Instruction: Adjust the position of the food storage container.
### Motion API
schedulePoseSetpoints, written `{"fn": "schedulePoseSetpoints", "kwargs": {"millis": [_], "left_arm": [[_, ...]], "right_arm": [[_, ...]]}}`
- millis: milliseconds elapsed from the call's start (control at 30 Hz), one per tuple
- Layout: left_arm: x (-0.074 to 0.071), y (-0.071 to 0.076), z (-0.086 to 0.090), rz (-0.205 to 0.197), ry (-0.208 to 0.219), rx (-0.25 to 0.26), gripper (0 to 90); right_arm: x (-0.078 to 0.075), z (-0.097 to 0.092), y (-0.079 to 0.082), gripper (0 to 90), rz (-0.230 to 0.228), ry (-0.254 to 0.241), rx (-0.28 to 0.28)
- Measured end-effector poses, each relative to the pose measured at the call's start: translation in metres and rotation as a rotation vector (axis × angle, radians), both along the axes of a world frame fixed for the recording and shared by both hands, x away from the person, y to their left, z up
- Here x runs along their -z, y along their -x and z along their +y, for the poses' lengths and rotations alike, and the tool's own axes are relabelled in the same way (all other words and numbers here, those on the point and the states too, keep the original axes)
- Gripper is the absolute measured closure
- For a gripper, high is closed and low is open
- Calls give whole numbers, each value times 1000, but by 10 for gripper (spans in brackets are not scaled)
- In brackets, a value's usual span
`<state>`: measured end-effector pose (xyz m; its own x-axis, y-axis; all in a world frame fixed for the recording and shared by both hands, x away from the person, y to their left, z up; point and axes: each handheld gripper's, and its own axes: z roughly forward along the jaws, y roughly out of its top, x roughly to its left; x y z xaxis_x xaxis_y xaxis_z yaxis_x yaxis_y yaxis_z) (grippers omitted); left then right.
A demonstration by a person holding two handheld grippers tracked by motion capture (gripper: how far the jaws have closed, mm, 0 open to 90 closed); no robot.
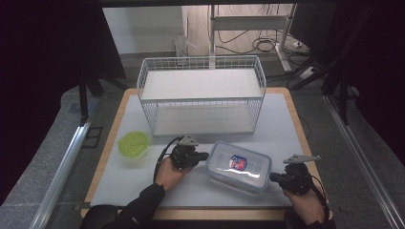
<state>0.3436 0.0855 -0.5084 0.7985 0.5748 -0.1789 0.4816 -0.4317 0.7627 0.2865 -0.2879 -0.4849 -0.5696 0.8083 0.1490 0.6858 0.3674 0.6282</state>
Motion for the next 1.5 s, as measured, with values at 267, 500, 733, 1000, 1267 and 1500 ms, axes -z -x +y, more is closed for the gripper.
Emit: {"fn": "schedulePoseSetpoints", "kwargs": {"millis": [267,500,733,1000,1267,1500], "left_arm": [[0,9,26,13,8,-87,896],[-4,22,47,4,6,-154,897],[-6,33,64,-10,-24,-194,895],[-9,38,82,-27,-26,-243,895],[-11,46,92,-69,-67,-253,770],[-11,57,102,-119,-66,-264,525]], "right_arm": [[1,22,-24,900,-20,3,-49],[-2,47,-46,900,-51,11,-105],[3,67,-61,900,-45,17,-157],[3,98,-77,900,-42,56,-204],[0,86,-73,854,-71,20,-210],[-4,68,-62,689,-126,2,-200]]}}
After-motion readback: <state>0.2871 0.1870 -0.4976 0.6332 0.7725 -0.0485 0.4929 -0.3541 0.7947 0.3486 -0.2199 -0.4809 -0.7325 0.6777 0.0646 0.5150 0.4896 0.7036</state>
